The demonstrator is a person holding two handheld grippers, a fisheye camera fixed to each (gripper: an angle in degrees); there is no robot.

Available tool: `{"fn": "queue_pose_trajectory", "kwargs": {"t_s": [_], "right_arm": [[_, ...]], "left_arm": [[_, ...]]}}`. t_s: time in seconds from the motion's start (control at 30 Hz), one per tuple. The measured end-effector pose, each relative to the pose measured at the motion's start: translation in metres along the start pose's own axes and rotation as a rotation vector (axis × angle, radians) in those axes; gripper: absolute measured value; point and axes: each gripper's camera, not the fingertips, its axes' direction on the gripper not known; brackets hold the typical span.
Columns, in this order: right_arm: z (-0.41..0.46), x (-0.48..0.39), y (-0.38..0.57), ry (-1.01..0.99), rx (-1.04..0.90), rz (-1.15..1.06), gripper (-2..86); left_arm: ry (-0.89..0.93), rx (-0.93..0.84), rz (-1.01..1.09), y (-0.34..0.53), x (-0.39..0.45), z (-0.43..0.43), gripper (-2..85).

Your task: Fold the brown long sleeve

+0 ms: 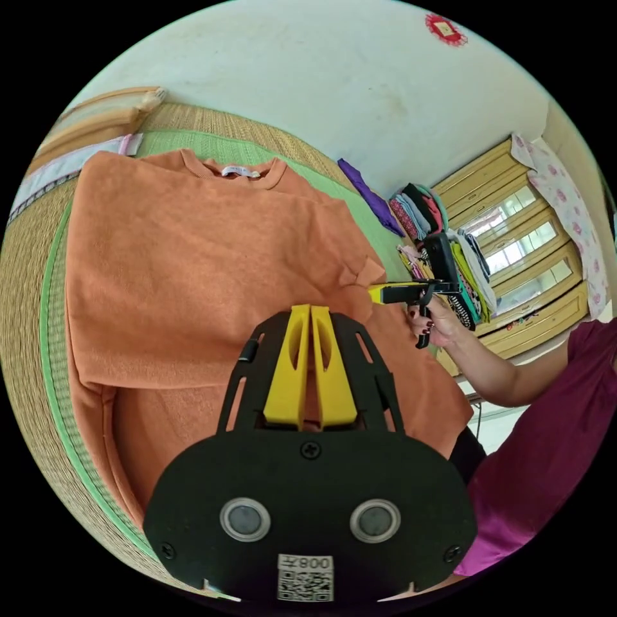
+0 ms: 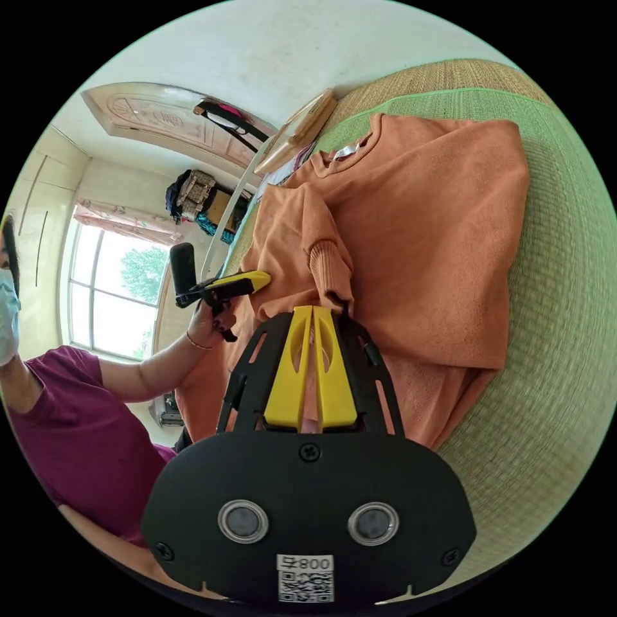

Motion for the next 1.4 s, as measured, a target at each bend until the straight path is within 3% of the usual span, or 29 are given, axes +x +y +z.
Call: {"fn": "queue_pose_trajectory", "kwargs": {"t_s": [0.13,0.23,0.57,0.87,1.2,1.4], "right_arm": [[-0.012,-0.004,0.003,-0.013,0.029,0.029,0.1],[-0.024,-0.007,0.004,-0.012,0.091,0.042,0.2],[-0.049,-0.031,0.044,0.035,0.112,0.084,0.2],[-0.093,-0.067,0.128,0.11,0.137,0.149,2.3],[-0.129,-0.093,0.235,0.136,0.138,0.252,6.7],[-0.145,-0.097,0.296,0.117,0.168,0.305,7.7]], "left_arm": [[-0.069,0.083,0.026,0.001,0.009,-0.047,0.1],[-0.123,0.005,-0.015,0.002,-0.01,-0.047,0.1],[-0.054,0.082,-0.069,0.048,0.0,-0.145,0.2],[-0.096,0.045,-0.211,0.159,0.014,-0.266,1.8],[-0.084,0.147,-0.443,0.323,0.033,-0.425,7.7],[0.101,0.223,-0.541,0.421,0.042,-0.47,10.5]]}}
